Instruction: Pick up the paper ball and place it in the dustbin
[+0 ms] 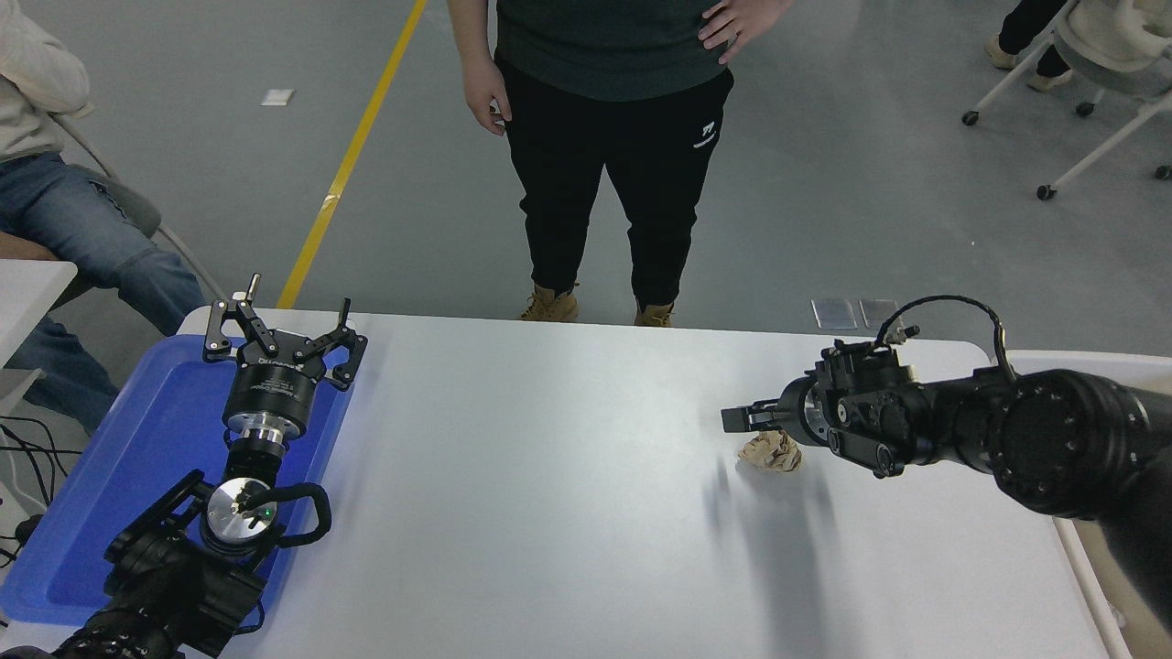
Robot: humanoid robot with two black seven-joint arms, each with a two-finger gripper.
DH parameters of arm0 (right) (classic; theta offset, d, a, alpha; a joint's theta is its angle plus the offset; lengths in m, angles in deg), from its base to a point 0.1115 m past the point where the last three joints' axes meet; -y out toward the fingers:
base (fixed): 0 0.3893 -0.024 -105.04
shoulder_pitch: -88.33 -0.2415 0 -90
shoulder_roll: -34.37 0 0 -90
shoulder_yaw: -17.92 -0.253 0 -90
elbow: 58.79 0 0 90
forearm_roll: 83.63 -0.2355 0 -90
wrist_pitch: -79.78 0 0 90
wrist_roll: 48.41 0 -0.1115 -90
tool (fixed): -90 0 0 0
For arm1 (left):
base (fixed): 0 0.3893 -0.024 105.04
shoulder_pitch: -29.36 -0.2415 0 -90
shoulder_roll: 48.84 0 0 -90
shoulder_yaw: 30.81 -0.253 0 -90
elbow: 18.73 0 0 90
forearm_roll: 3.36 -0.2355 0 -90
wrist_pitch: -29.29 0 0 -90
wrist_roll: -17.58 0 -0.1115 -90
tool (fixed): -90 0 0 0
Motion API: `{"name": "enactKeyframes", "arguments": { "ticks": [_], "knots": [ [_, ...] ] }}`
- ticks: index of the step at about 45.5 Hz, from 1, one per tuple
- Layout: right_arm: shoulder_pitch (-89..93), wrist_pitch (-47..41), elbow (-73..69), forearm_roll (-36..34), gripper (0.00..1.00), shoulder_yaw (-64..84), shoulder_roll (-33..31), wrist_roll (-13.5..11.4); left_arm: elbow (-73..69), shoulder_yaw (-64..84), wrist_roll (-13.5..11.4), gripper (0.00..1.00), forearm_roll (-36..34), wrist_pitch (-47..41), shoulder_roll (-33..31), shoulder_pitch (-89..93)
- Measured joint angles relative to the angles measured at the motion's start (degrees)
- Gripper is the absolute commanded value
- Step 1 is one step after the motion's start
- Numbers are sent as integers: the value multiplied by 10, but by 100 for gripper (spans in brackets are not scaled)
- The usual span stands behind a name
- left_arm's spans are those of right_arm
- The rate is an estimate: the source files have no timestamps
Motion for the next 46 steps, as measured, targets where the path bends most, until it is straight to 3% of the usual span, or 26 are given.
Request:
{"name": "enactKeyframes", "arguments": {
  "ticks": [7, 11, 16, 20, 25, 30, 46],
  "knots": [
    [19, 11, 8, 5, 97, -4, 1, 0, 0, 0, 0, 100, 0, 0, 0, 0],
    [27, 19, 11, 8, 89, -7, 1, 0, 0, 0, 0, 100, 0, 0, 0, 0],
    [35, 25, 13, 12, 68, -9, 1, -1, 0, 0, 0, 100, 0, 0, 0, 0],
    [39, 28, 14, 16, 45, -10, 1, -1, 0, 0, 0, 100, 0, 0, 0, 0],
    [42, 30, 14, 19, 34, -11, 1, -1, 0, 0, 0, 100, 0, 0, 0, 0],
    [44, 32, 14, 22, 1, -12, 1, -1, 0, 0, 0, 100, 0, 0, 0, 0],
    [38, 30, 3, 38, 0, -10, 0, 4, 0, 0, 0, 100, 0, 0, 0, 0]
  ]
}}
